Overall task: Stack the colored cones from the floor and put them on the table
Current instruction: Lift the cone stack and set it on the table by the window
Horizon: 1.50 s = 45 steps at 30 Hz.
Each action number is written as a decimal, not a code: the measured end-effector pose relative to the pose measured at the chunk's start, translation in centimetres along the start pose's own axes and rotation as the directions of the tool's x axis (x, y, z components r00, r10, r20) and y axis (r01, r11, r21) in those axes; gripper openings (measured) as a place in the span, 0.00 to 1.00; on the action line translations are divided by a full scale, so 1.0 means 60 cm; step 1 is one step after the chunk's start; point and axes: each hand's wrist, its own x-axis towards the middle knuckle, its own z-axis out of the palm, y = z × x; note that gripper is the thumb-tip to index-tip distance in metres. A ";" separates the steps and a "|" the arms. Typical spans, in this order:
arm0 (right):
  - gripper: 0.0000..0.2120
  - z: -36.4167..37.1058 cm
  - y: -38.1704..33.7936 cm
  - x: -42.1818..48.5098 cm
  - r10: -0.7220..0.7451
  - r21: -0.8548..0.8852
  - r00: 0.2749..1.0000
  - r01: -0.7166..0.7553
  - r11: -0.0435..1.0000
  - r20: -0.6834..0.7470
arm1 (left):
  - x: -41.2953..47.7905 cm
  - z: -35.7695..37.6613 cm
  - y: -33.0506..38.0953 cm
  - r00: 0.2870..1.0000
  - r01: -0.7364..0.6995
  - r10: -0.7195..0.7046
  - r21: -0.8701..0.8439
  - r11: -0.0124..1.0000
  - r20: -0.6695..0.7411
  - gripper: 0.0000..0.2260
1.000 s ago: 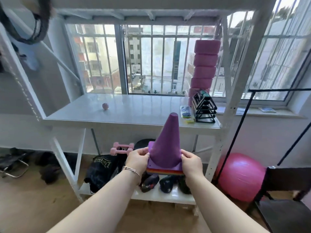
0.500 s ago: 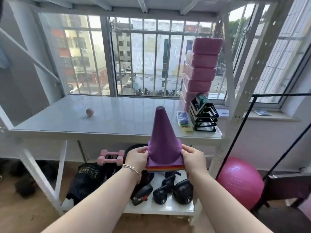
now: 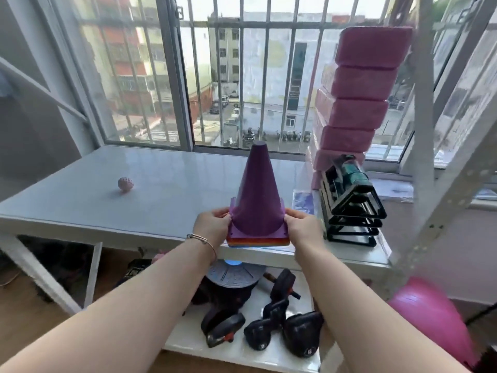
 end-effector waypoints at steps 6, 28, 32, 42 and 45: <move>0.11 0.045 -0.006 0.105 -0.028 0.002 1.000 0.028 1.000 -0.002 | 0.118 0.022 0.011 0.998 -0.020 0.017 0.041 0.999 0.064 0.10; 0.09 0.226 -0.055 0.431 -0.058 -0.294 0.979 -0.002 0.956 -0.196 | 0.558 0.094 0.008 0.945 -0.136 0.058 0.225 0.965 0.322 0.20; 0.13 0.246 -0.054 0.474 -0.024 -0.299 0.986 -0.027 0.954 -0.165 | 0.603 0.097 0.007 0.938 -0.184 0.075 0.305 0.934 0.337 0.17; 0.08 0.256 -0.029 0.523 0.001 -0.374 0.995 -0.037 0.927 -0.097 | 0.690 0.117 -0.033 0.943 -0.206 0.068 0.412 0.888 0.326 0.09; 0.08 0.253 -0.029 0.530 -0.006 -0.373 0.995 -0.030 0.927 -0.095 | 0.688 0.122 -0.033 0.941 -0.205 0.054 0.436 0.876 0.334 0.11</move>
